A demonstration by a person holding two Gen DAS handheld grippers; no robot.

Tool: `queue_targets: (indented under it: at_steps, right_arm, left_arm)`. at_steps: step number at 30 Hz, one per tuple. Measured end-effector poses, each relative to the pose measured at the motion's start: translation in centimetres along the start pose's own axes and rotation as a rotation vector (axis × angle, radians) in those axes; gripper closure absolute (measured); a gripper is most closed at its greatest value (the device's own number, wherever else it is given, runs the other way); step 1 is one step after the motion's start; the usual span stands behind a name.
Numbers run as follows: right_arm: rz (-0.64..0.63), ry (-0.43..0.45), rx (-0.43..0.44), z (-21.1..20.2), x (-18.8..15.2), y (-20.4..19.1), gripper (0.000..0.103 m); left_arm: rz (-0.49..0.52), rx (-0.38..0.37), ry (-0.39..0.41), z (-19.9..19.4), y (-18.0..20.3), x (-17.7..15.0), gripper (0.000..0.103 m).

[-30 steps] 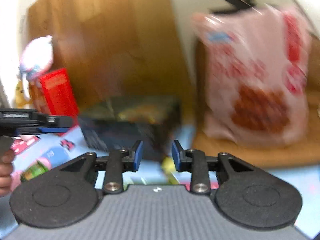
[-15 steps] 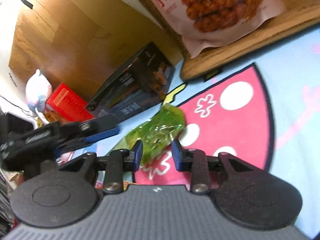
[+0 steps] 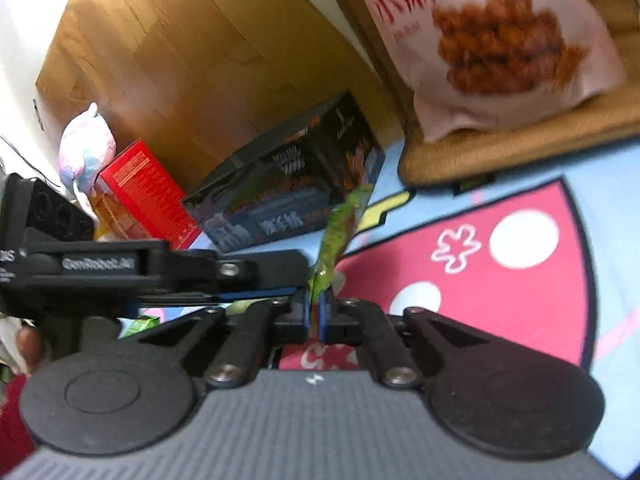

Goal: Organize snacks

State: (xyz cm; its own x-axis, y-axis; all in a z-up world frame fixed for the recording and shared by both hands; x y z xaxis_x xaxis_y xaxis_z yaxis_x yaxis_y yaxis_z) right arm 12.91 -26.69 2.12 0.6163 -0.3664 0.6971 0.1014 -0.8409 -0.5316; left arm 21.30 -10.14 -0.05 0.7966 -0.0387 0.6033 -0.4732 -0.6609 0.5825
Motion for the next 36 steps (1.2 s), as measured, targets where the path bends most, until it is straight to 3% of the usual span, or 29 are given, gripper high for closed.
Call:
queue_targets:
  at_steps: [2, 5, 7, 9, 10, 14, 19, 21, 24, 28, 31, 32, 34, 36]
  right_arm:
    - [0.021, 0.028, 0.029, -0.7, 0.2, -0.1, 0.097]
    - [0.104, 0.015, 0.145, -1.0, 0.5, 0.1, 0.097]
    - [0.144, -0.002, 0.219, -1.0, 0.6, -0.2, 0.097]
    - [0.171, -0.020, 0.298, -0.9, 0.9, -0.9, 0.097]
    - [0.172, -0.027, 0.317, -0.8, 1.2, -1.4, 0.097]
    - [0.074, -0.038, 0.277, 1.1, 3.9, -4.2, 0.097]
    - [-0.014, -0.055, 0.239, 5.8, 8.4, -7.2, 0.097]
    - [-0.038, -0.056, 0.186, 8.4, 9.7, -7.8, 0.090]
    - [-0.123, -0.044, 0.017, 10.8, 10.4, -7.6, 0.078]
    - [-0.162, 0.037, -0.027, 8.4, 10.3, -6.0, 0.077]
    - [-0.134, 0.115, -0.074, 5.8, 9.7, -3.9, 0.065]
    - [-0.113, 0.122, -0.086, 5.4, 9.4, -3.1, 0.059]
    - [-0.076, 0.088, -0.094, 5.6, 8.8, -2.0, 0.058]
    - [-0.028, 0.064, -0.077, 6.4, 8.4, -1.6, 0.048]
  left_arm:
    - [-0.015, -0.001, 0.041, -1.5, -0.4, 0.2, 0.046]
    - [-0.057, -0.049, 0.056, -3.0, -1.0, 0.4, 0.035]
    - [-0.070, -0.077, 0.065, -3.8, -1.1, 0.5, 0.035]
    - [-0.070, -0.088, 0.079, -4.4, -1.0, 0.5, 0.048]
    - [-0.067, -0.078, 0.099, -4.8, -1.0, 0.8, 0.049]
    - [-0.060, -0.008, 0.183, -6.4, -1.6, 3.5, 0.055]
    - [-0.022, 0.169, 0.259, -6.1, -2.9, 8.5, 0.050]
    - [-0.015, 0.247, 0.272, -5.3, -3.9, 10.1, 0.045]
    - [-0.009, 0.330, 0.289, -5.6, -5.3, 10.5, 0.045]
    - [-0.036, 0.408, 0.350, -7.8, -7.8, 10.1, 0.040]
    - [-0.079, 0.466, 0.303, -7.2, -9.7, 9.8, 0.040]
    - [-0.087, 0.480, 0.282, -6.6, -10.1, 9.7, 0.040]
    - [-0.096, 0.485, 0.247, -5.6, -10.4, 9.4, 0.040]
    - [-0.101, 0.451, 0.252, -5.1, -10.1, 9.3, 0.039]
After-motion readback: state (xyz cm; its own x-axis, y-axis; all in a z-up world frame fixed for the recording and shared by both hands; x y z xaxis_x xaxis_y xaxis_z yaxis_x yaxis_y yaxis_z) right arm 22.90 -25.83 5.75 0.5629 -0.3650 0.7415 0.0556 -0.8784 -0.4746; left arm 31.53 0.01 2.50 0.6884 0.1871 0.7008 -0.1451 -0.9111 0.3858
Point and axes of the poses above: each gripper's, at about its wrist camera, not at the fingertips, and z roughly the way its jaws point, y to its right, x to its top, the point moved 4 cm from there along z, roughly the way its jaws point, and after that the axes turned 2 degrees about -x, right-handed, at the moved point
